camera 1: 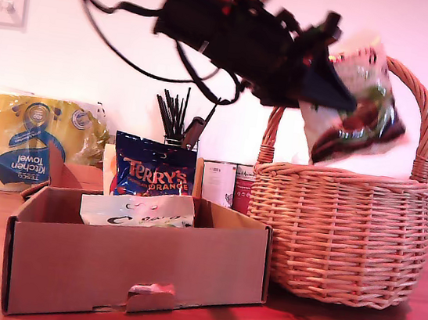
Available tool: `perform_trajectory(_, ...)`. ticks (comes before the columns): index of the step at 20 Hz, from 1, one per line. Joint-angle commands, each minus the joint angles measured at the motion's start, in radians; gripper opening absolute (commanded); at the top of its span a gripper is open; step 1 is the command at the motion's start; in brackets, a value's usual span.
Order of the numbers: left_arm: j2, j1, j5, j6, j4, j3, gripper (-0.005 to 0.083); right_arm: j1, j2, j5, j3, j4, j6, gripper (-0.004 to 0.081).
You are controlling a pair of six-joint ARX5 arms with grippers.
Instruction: Move the bags of Easter eggs from the cardboard box on the left into the woven basket on the right side.
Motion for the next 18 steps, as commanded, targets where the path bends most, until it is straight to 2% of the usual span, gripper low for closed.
perform_trajectory(1,0.036,0.0,0.0,-0.006,-0.036,0.022,0.0012,0.003,-0.012,0.001,0.0,0.001,-0.003,-0.0013)
perform_trajectory(2,0.036,-0.002,-0.004,-0.006,-0.055,0.035,0.0099,0.003,-0.016,0.001,0.0,0.001,-0.003,-0.0013)
perform_trajectory(4,0.036,-0.013,-0.049,-0.005,-0.057,0.037,0.0354,0.003,-0.022,0.001,0.0,0.001,-0.005,-0.0013)
perform_trajectory(5,0.036,-0.014,-0.055,-0.005,-0.06,0.037,0.0434,0.003,-0.022,0.0,0.0,0.001,-0.007,-0.0013)
perform_trajectory(8,0.035,-0.016,-0.05,-0.006,-0.061,0.038,0.0452,0.003,-0.023,0.0,0.0,0.001,-0.008,-0.0013)
perform_trajectory(10,0.027,-0.02,-0.051,-0.006,-0.083,0.045,0.0447,0.003,-0.023,0.0,0.0,0.001,-0.008,-0.0013)
perform_trajectory(13,0.003,-0.019,-0.051,-0.021,-0.214,0.108,0.0433,0.003,-0.023,0.0,0.0,0.001,-0.009,-0.0013)
perform_trajectory(14,-0.016,-0.018,-0.051,-0.02,-0.262,0.132,0.039,0.003,-0.023,0.0,0.0,0.001,-0.009,-0.0013)
perform_trajectory(15,-0.033,-0.017,-0.051,-0.019,-0.305,0.153,0.0321,0.003,-0.023,0.0,0.0,0.001,-0.01,-0.0013)
perform_trajectory(18,-0.105,-0.014,-0.052,-0.008,-0.449,0.181,-0.0017,0.003,-0.023,0.0,0.0,0.002,-0.011,-0.0013)
